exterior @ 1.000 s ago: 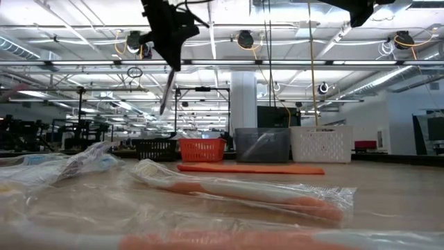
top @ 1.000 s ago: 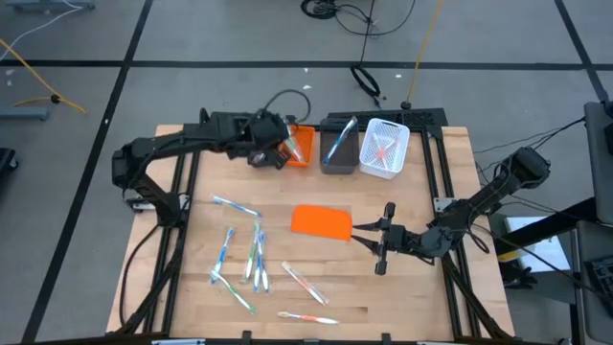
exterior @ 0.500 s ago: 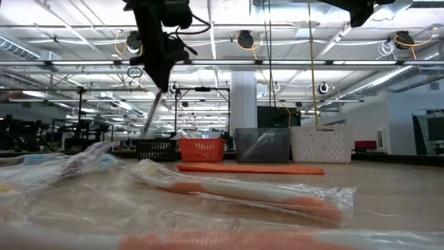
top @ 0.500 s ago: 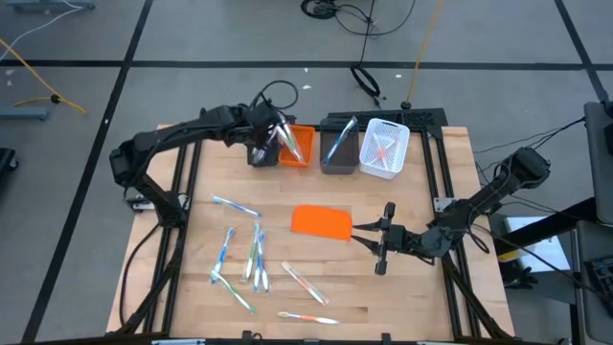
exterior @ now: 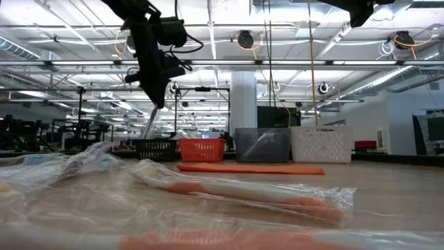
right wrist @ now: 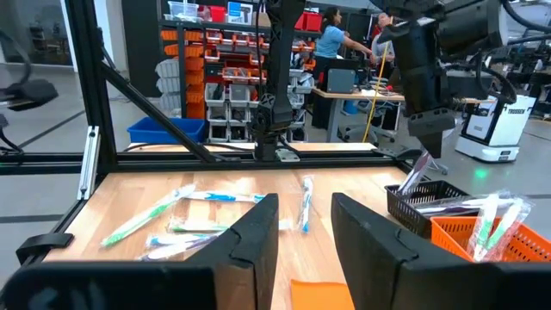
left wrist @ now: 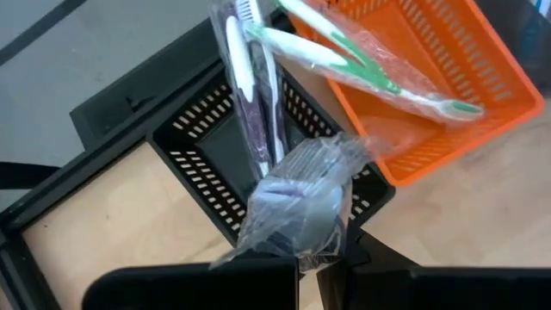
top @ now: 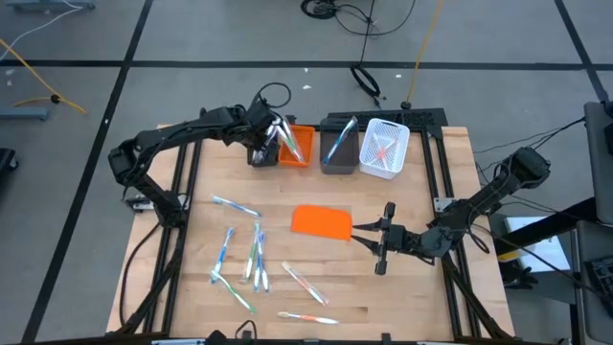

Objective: Pick & Place Toothbrushes
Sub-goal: Put the violet toothbrush into the black bin

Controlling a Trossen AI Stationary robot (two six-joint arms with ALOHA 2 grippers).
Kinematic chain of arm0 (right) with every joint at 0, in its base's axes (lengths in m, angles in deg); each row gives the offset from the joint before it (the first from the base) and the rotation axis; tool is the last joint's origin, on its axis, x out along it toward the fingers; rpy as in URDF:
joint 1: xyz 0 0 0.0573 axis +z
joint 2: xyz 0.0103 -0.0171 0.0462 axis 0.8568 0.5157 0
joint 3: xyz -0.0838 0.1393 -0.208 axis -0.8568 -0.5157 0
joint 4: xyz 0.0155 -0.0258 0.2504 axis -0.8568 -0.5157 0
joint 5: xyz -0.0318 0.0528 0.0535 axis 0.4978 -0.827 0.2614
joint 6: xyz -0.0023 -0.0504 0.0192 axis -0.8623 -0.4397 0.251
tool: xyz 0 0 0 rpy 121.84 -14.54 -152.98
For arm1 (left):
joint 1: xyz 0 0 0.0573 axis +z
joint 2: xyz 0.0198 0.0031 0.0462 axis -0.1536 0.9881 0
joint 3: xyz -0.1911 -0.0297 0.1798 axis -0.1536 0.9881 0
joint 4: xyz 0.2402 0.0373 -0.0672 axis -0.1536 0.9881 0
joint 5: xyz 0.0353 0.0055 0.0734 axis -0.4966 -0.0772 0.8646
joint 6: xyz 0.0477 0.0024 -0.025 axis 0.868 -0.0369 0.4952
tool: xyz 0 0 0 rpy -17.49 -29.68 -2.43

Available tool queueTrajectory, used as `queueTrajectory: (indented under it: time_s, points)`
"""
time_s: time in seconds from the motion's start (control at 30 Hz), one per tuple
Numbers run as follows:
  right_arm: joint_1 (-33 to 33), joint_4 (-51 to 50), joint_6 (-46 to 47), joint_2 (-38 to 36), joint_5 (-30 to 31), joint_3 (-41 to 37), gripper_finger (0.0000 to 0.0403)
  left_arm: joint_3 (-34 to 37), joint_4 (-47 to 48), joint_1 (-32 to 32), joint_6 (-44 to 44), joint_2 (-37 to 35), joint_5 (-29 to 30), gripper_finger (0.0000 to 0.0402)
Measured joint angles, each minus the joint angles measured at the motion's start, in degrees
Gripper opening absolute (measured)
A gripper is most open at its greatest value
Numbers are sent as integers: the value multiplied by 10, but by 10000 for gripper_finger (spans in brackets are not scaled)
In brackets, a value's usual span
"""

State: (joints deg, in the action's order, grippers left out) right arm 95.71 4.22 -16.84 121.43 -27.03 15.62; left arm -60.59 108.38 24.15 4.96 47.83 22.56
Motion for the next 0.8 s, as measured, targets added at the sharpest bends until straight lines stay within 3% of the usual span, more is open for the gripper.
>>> queueTrajectory:
  time_s: [0.37,0.63,0.8]
  points:
    - [0,-7,0,1,0,0,100,49,-94,22,-3,0,6,20]
    - [0,-13,0,1,0,0,100,50,-104,28,1,0,27,25]
    - [0,-16,0,1,0,0,100,50,-104,35,6,0,29,59]
